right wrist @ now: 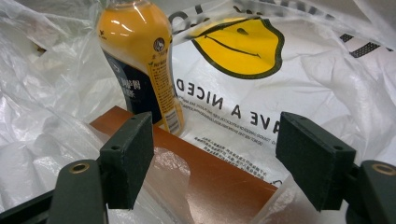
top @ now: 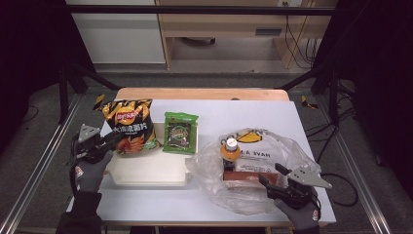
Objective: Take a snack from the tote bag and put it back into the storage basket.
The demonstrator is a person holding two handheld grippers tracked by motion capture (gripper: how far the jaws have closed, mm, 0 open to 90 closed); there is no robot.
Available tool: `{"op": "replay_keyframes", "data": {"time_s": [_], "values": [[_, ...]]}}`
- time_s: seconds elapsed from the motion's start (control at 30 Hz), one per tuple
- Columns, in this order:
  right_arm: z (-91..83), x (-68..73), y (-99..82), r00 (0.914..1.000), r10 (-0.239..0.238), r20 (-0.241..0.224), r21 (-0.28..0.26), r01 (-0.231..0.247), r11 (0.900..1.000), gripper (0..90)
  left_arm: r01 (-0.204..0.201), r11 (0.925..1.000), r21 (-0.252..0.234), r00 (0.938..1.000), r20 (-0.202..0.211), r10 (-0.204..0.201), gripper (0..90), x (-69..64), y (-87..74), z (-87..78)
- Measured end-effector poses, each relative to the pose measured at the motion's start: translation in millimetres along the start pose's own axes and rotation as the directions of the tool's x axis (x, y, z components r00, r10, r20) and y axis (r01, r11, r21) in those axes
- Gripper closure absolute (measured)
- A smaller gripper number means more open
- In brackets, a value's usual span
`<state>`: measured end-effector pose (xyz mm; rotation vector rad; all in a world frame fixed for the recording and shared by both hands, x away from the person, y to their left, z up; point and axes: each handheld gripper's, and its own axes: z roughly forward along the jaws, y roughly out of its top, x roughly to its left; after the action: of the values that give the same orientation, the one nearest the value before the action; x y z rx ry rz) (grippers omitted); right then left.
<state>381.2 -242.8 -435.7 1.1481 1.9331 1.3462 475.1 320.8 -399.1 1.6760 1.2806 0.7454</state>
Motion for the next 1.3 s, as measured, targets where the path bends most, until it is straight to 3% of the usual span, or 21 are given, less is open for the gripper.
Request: {"op": "replay_keyframes", "data": {"time_s": [0.2, 0.37, 0.57, 0.8, 0.93, 1.23, 1.3], "values": [[-4.4, 1.7, 6.5, 1.0000, 0.005, -0.002, -0.023, -0.005, 0.9997, 31.4, -0.018, 0.9961, -0.086, 0.9991, 0.037, 0.021, 65.6, -19.3, 7.0, -24.4], [-6.7, 3.6, 8.6, 0.9999, 0.000, -0.013, -0.020, -0.001, 0.9998, 37.6, -0.039, 0.9920, -0.120, 0.9957, 0.079, 0.048, 65.1, -42.4, 7.3, -34.5], [-3.8, 6.7, 7.6, 0.9995, -0.001, -0.030, 0.015, 0.001, 0.9999, 44.0, -0.083, 0.9878, -0.132, 0.9834, 0.149, 0.103, 64.4, -71.6, 3.3, -37.4], [-4.5, 5.0, 6.3, 0.9994, 0.009, -0.034, 0.031, -0.008, 0.9995, 49.7, -0.148, 0.9823, -0.116, 0.9542, 0.245, 0.172, 64.3, -107.7, -2.8, -31.4], [-4.8, 3.9, 4.1, 0.9994, 0.016, -0.031, 0.042, -0.015, 0.9990, 50.8, -0.185, 0.9768, -0.107, 0.9338, 0.290, 0.209, 64.4, -126.2, -6.2, -27.4], [-4.4, 3.7, 0.9, 0.9993, 0.017, -0.033, 0.056, -0.016, 0.9983, 51.8, -0.227, 0.9672, -0.113, 0.8925, 0.373, 0.253, 66.9, -159.6, -13.2, -25.3], [-3.8, 4.7, 0.1, 0.9991, 0.018, -0.038, 0.064, -0.016, 0.9978, 52.9, -0.240, 0.9627, -0.125, 0.8805, 0.390, 0.270, 68.2, -167.7, -13.8, -27.2]]}}
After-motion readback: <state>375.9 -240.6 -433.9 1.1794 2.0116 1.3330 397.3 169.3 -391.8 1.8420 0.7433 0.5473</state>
